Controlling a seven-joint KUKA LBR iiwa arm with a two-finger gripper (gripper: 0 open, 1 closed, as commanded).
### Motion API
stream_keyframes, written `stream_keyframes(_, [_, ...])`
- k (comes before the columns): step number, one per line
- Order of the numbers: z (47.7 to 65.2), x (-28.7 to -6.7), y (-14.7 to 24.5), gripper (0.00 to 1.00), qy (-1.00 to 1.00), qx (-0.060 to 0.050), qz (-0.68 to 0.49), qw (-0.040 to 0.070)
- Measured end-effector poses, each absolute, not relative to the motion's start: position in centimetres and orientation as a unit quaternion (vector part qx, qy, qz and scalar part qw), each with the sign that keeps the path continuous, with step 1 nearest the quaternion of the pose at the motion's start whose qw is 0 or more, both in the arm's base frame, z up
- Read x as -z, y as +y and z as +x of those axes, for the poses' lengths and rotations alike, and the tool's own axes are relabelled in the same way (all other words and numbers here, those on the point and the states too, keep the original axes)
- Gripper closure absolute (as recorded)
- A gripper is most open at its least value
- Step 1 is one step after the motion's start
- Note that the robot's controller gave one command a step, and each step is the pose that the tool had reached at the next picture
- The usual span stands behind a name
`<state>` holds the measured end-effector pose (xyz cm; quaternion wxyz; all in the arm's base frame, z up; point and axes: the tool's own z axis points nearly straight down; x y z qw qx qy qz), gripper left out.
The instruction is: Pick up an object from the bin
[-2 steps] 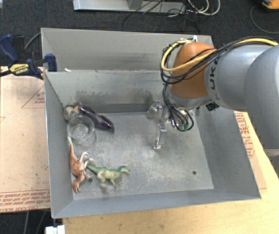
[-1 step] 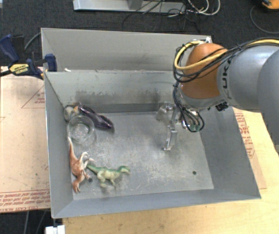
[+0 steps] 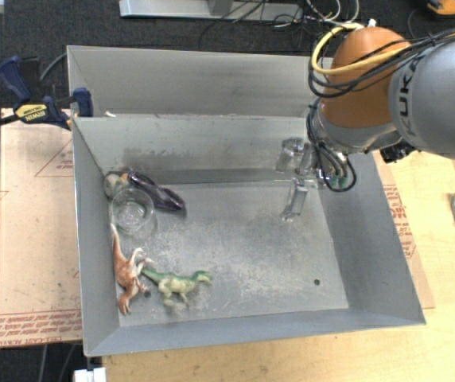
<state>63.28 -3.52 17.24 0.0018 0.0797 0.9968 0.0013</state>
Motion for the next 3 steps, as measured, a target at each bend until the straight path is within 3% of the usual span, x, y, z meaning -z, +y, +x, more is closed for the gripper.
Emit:
stream_keyframes(1, [62.9, -16.1, -8.5, 0.0, 0.993, -0.002, 0.121, -0.002])
stream_keyframes(2, [62.5, -11.4, -7.5, 0.0, 0.995, -0.002, 0.103, 0.001])
stream_keyframes(3, [60.7, -10.6, -1.8, 0.0, 0.997, -0.004, 0.076, -0.002])
